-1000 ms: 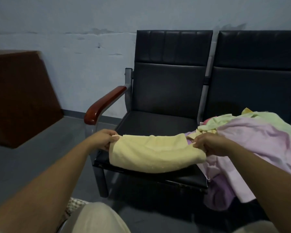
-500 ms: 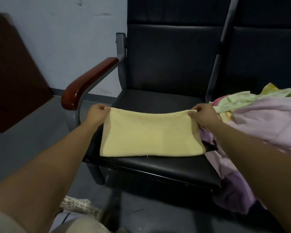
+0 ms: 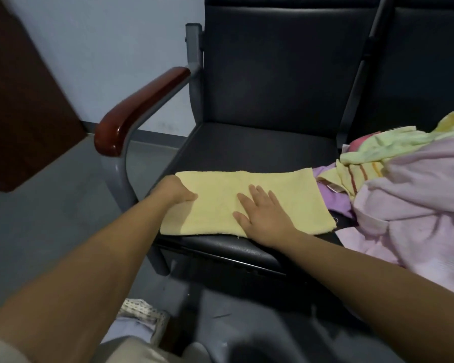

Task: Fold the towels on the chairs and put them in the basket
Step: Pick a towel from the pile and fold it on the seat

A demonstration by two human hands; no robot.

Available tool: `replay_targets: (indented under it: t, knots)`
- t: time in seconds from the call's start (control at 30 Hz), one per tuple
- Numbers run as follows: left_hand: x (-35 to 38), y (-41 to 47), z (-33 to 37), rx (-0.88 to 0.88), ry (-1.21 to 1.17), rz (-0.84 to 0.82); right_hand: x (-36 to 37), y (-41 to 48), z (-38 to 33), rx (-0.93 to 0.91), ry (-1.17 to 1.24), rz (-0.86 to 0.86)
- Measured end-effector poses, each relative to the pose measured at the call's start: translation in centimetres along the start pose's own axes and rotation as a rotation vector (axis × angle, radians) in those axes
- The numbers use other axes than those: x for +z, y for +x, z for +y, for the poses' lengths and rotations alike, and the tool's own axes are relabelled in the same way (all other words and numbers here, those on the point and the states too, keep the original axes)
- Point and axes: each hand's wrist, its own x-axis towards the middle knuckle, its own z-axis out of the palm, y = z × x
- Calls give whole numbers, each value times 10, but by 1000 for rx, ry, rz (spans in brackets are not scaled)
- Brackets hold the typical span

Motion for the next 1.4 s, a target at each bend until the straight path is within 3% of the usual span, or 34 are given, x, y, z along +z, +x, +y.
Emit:
replay_targets:
  t: [0.17, 0.37, 0.43, 0.53, 0.6, 0.67, 0.87, 1.03, 1.17, 1.3, 1.4]
  knots:
    - [5, -9, -7, 8, -136, 15, -6, -12, 2, -6, -24, -42]
    - [-15, -38, 9, 247, -91, 73, -19, -27, -5, 30, 136, -96]
    - [-21, -50, 24, 316, -40, 102, -29, -29, -9, 73, 357, -43]
    - [-23, -72, 52, 374, -66, 69, -45, -28, -13, 293, 872, 152]
    - [-19, -80, 65, 367, -353, -60, -53, -28, -15, 435, 1266, 133]
    - [-11, -87, 68, 308, -622, -141, -56, -32, -14, 519, 1434, 61]
    - [16, -73, 32, 209, -371, 42, -47, -34, -12, 518, 1128, 0]
    - [31, -68, 22, 136, -289, -11, -55, -33, -11, 424, 1018, 73]
    - [39, -62, 28, 113, -240, -10, -54, -42, 5, 248, 556, 135]
    - [45, -63, 36, 96, -238, -70, -40, -48, 15, 96, 160, -23]
    - [45, -65, 38, 106, -263, -120, -29, -51, 10, 77, 79, -111]
